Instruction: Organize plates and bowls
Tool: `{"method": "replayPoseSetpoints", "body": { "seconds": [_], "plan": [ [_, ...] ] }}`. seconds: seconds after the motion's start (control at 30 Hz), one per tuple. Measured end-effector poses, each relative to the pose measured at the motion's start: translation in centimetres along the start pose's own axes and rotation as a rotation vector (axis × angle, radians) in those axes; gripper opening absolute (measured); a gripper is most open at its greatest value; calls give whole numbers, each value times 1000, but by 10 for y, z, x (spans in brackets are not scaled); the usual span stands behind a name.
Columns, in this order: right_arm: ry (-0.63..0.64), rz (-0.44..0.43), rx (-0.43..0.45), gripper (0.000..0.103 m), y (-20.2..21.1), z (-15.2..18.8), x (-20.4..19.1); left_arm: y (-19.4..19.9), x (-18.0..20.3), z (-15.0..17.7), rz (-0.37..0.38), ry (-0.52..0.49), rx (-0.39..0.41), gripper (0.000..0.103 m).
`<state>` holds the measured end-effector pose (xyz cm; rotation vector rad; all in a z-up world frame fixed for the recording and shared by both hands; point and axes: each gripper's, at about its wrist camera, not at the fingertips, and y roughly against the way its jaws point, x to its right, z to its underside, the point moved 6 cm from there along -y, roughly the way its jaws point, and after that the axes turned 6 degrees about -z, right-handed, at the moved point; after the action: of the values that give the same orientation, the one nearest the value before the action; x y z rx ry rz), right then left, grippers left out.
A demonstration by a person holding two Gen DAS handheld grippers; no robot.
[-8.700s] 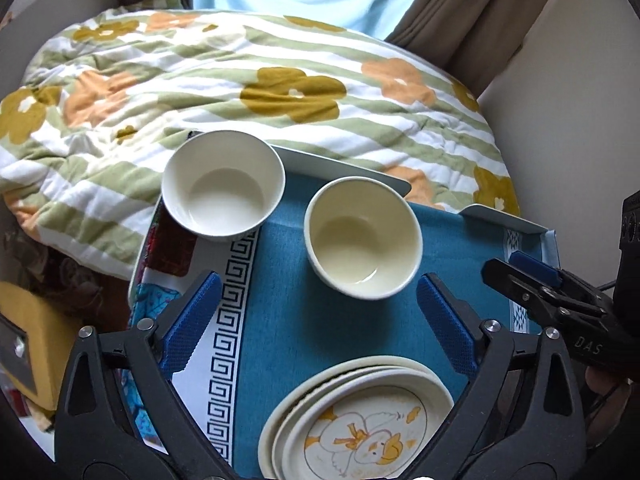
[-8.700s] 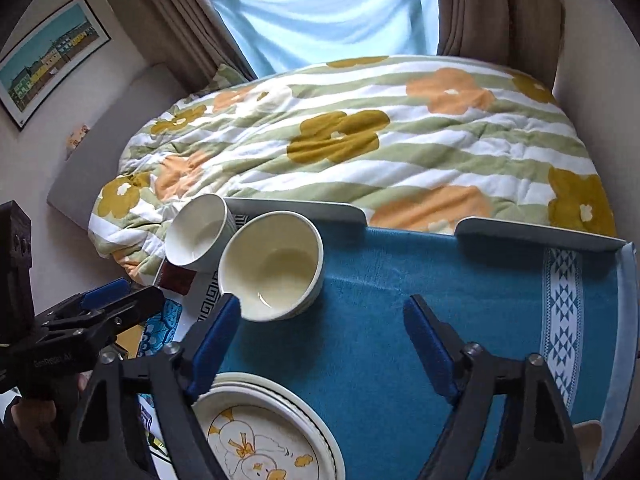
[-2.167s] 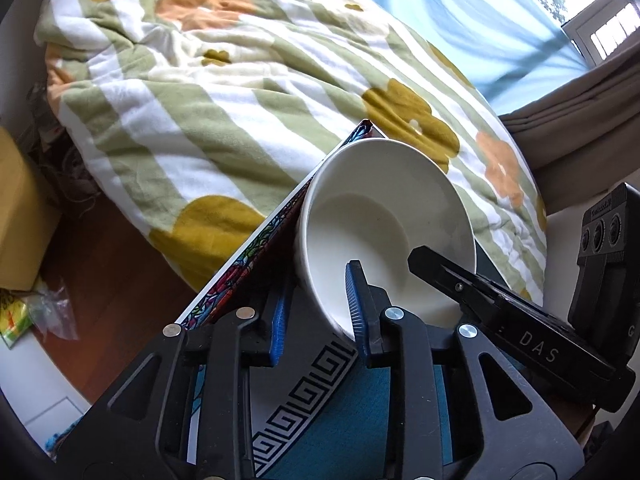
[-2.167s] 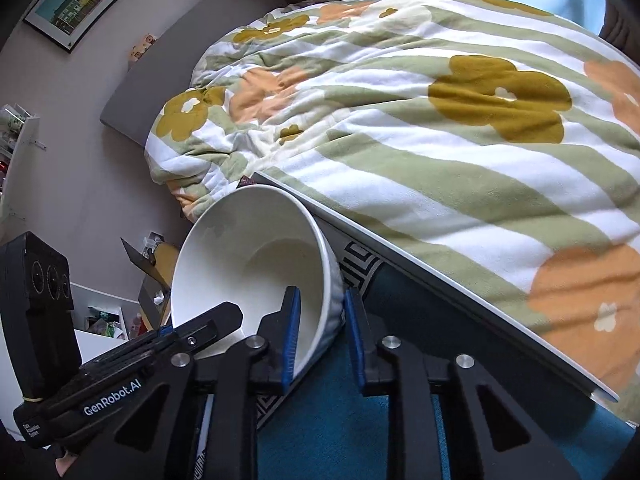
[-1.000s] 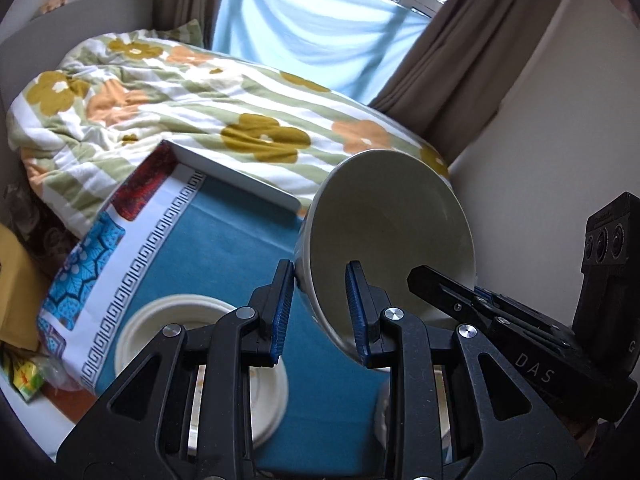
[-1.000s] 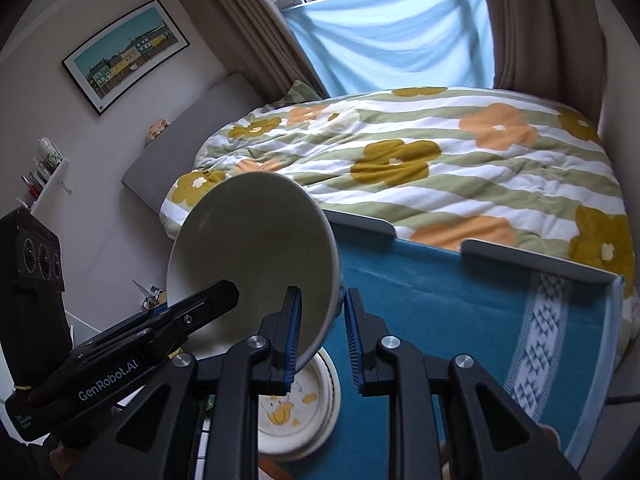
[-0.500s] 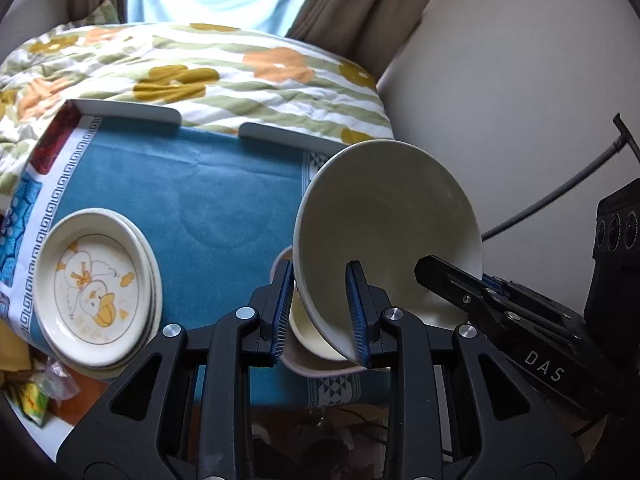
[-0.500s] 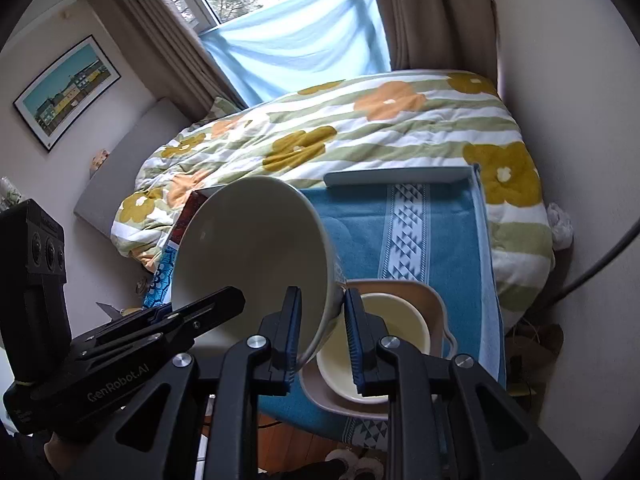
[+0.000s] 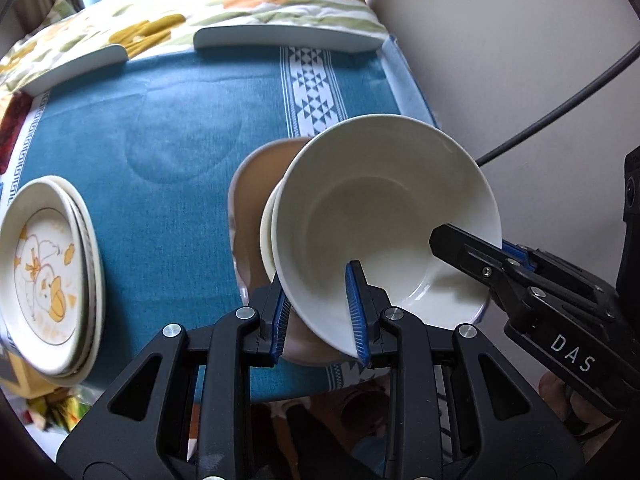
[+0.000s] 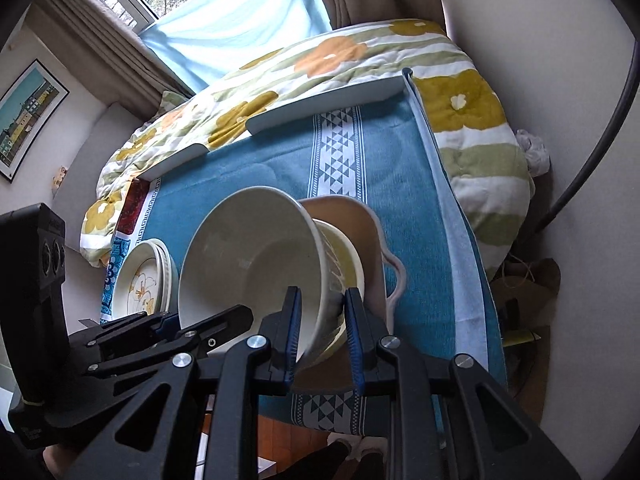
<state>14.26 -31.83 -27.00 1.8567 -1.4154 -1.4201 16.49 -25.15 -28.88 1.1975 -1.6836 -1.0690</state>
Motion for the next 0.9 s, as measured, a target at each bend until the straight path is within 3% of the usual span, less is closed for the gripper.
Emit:
{"method": "replayPoseSetpoints", "body": {
  "seconds": [0.23, 0.9],
  "plan": [
    [2, 14, -10, 20, -14, 4, 3, -8, 2, -7, -105, -68, 20, 24],
    [60, 51, -37, 20, -19, 6, 3, -14, 8, -15, -262, -169, 34, 24]
  ]
}}
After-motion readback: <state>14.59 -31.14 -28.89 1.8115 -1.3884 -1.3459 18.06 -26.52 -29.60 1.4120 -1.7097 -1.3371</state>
